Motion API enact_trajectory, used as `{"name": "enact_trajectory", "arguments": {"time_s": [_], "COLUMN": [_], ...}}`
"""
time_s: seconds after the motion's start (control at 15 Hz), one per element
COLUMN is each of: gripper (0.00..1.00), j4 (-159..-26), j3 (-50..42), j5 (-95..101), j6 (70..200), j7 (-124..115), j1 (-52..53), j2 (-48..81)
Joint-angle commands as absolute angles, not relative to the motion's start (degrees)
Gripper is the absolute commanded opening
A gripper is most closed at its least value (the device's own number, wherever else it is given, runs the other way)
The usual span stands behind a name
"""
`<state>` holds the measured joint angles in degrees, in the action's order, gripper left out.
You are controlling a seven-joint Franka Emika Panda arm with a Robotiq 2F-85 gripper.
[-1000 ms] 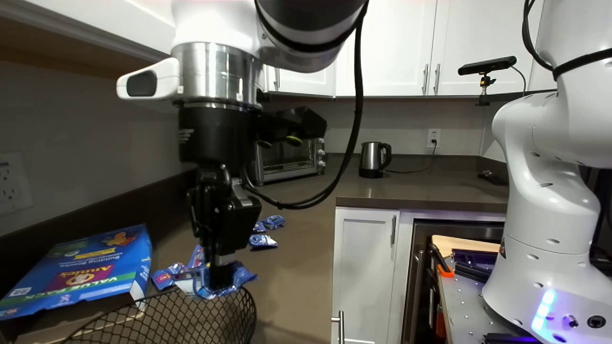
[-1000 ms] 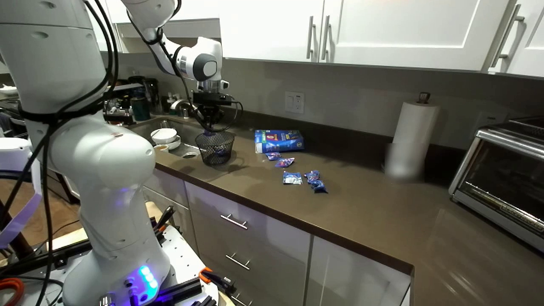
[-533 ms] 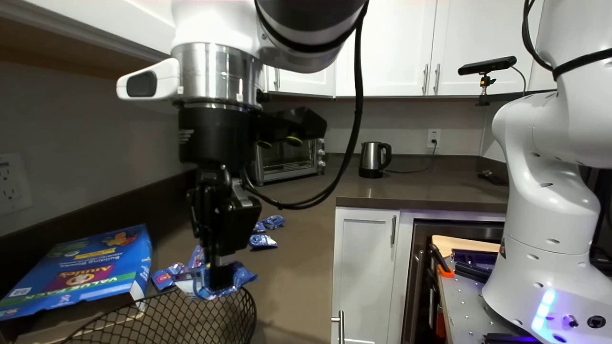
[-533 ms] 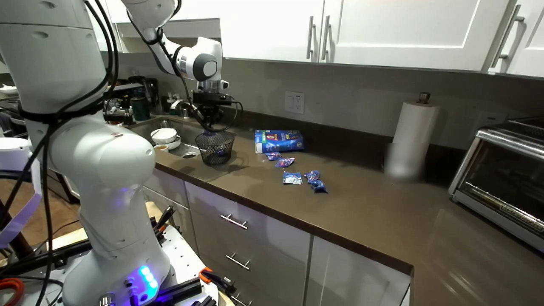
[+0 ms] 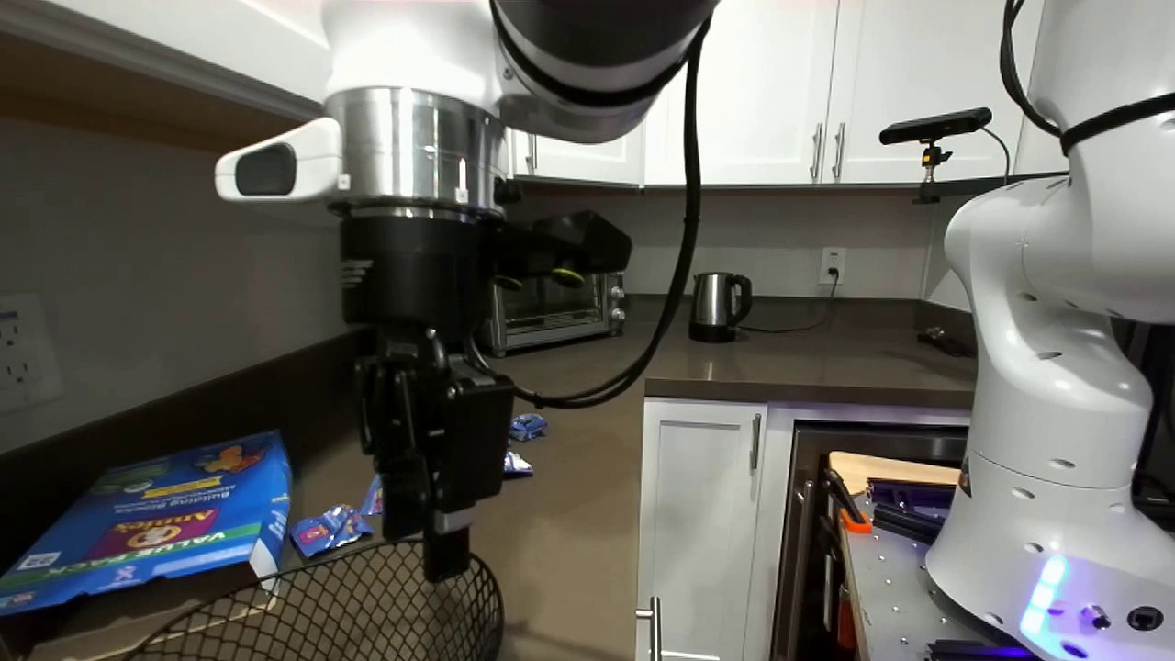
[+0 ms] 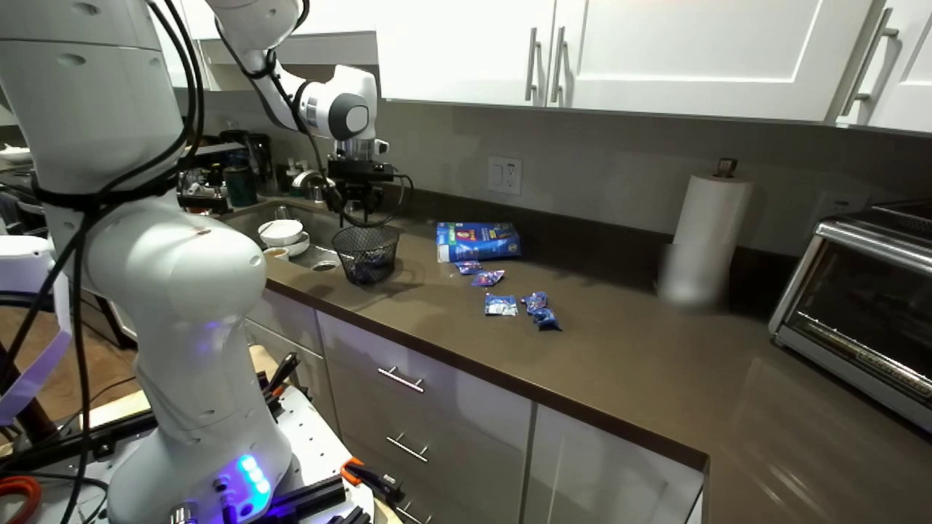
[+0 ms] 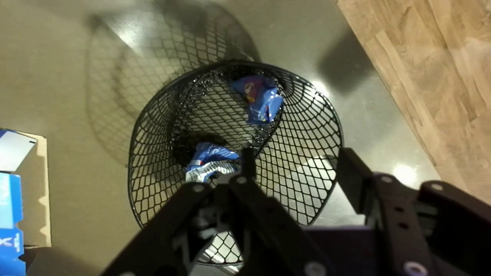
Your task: Place one blue sachet inside the black basket on the left
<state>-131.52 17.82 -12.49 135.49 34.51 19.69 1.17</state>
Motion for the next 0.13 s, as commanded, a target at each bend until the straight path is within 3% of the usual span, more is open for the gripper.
{"name": "enact_trajectory", "arguments": {"time_s": [0.0, 0.07], "gripper": [0.63, 0.63], "j4": [-131.3, -131.3], "j3": [18.4, 18.4], "j5": [-12.4, -12.4], "j6": [135.3, 135.3], "j7": [34.4, 34.3], "j1": [19.2, 19.2], "j2": [1.2, 1.3]}}
